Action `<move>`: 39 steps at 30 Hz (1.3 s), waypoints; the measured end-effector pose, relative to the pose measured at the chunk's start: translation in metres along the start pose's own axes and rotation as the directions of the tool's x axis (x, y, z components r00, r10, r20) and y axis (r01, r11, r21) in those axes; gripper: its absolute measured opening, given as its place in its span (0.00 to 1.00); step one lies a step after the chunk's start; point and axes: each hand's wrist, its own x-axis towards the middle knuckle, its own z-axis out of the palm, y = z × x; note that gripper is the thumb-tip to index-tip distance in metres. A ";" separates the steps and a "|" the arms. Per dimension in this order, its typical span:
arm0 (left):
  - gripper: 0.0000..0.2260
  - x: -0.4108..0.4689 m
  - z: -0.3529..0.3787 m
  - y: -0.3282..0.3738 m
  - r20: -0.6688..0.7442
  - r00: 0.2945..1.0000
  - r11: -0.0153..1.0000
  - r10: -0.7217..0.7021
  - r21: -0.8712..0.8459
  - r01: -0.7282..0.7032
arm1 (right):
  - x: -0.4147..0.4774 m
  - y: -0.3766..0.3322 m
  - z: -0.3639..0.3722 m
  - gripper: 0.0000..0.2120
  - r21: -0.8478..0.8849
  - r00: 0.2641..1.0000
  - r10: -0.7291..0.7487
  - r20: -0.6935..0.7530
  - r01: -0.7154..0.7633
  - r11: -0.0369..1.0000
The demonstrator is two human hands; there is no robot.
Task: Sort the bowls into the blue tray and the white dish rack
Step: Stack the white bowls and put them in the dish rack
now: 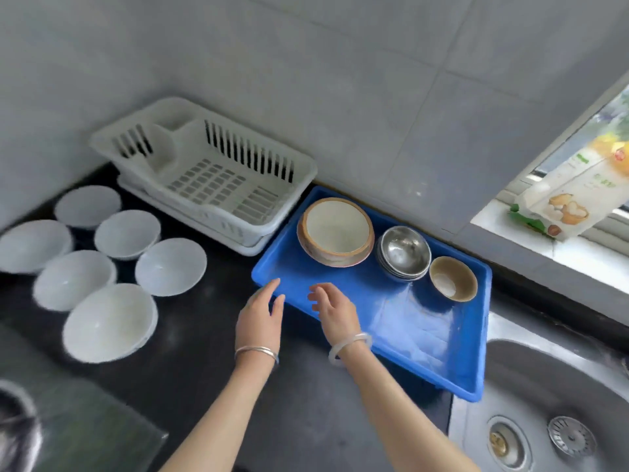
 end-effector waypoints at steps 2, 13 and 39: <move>0.16 0.001 -0.033 -0.031 -0.104 0.994 0.999 -0.016 0.029 0.019 | 0.003 -0.010 0.044 0.11 -0.089 0.994 0.003 0.113 0.007 0.996; 0.23 0.002 -0.147 -0.162 -0.421 0.864 0.925 -0.275 0.130 0.357 | 0.044 -0.059 0.201 0.25 -0.330 0.938 0.209 0.277 -0.112 0.938; 0.17 0.006 -0.171 -0.201 -0.197 0.795 0.652 -0.574 -0.696 0.299 | -0.011 -0.105 0.218 0.09 -0.147 0.966 0.106 0.235 -0.072 0.986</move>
